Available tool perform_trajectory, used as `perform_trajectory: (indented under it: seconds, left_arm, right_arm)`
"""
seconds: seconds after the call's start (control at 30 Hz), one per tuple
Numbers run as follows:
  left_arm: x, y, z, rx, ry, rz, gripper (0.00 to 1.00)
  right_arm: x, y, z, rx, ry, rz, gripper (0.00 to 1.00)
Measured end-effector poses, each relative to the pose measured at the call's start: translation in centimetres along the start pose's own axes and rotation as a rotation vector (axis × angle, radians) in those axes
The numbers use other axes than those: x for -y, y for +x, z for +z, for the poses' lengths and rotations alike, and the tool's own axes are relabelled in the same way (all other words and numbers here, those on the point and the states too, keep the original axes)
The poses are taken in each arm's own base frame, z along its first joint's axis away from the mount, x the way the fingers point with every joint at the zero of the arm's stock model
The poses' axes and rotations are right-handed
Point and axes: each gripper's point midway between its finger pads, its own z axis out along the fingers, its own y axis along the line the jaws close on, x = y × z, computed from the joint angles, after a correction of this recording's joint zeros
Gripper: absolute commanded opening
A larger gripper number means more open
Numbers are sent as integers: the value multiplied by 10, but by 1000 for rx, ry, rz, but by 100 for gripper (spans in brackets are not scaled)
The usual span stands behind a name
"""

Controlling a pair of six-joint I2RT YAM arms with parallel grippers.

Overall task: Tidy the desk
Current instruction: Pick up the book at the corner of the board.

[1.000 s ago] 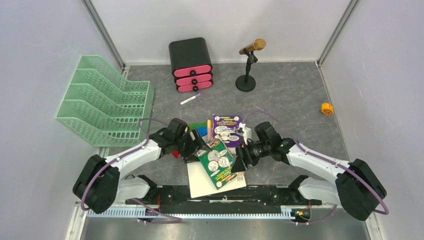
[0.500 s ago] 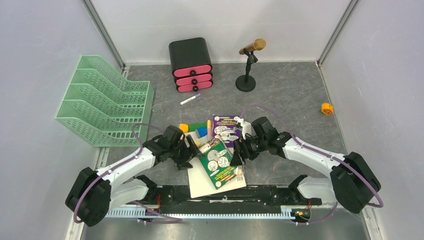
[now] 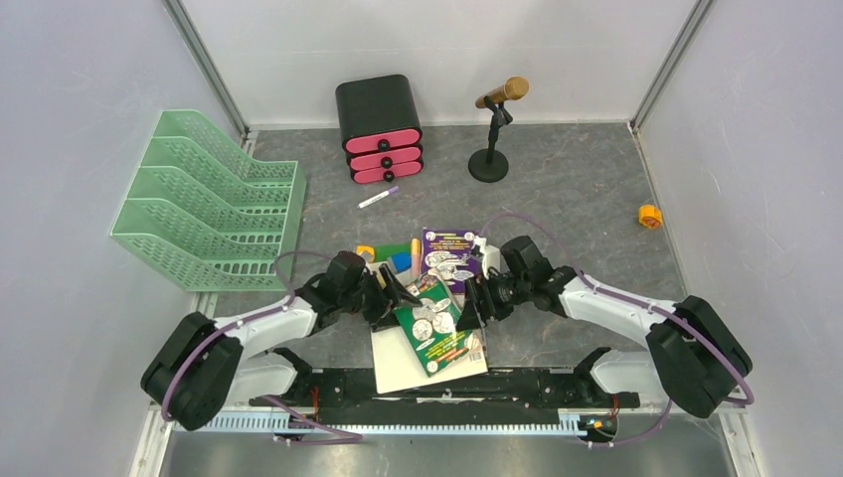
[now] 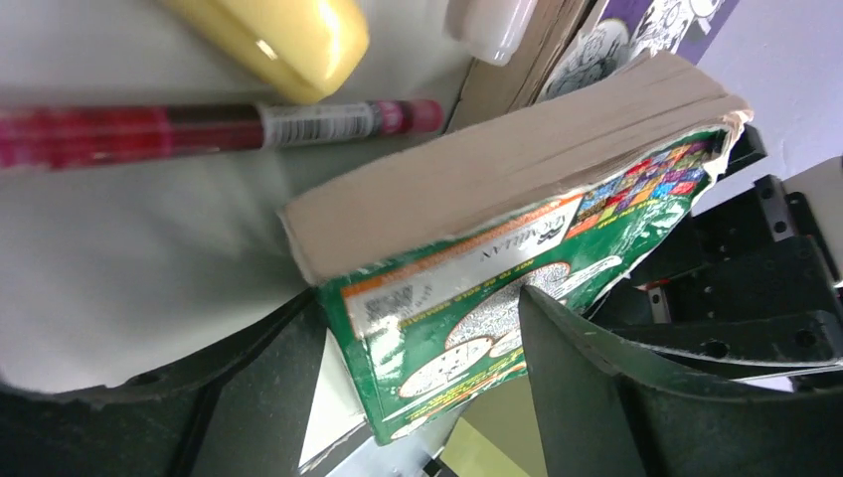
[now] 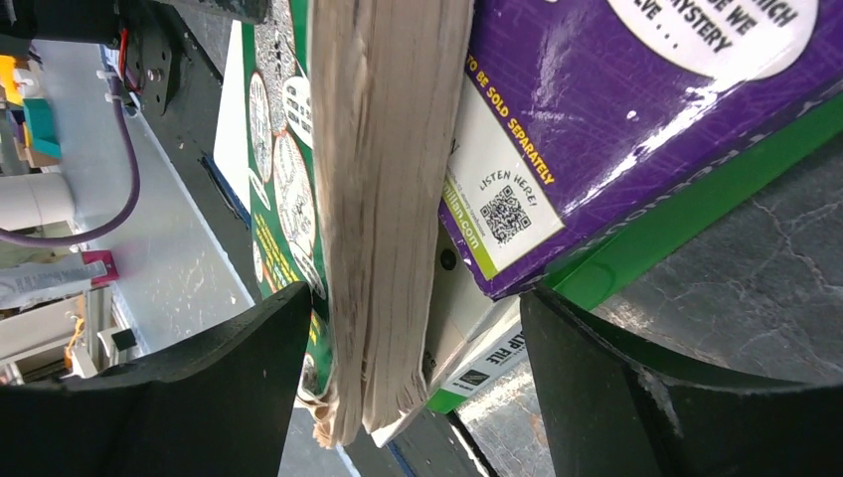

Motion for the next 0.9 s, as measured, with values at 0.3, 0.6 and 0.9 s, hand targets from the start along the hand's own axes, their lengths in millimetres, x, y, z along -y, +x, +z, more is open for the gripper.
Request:
perform_trajectory:
  seconds: [0.3,0.6,0.9]
  left_arm:
    - [34,11,10,-74,92,63,68]
    - [50,16,14,-88,120,97,69]
    - [51,17,14,-92,117,99,86]
  right_arm:
    - [-7,6,0,32,-55,33,82]
    - [-23,-6,-8,83,-111,26,66]
    - [-32,-13,-17,107,-139,48,1]
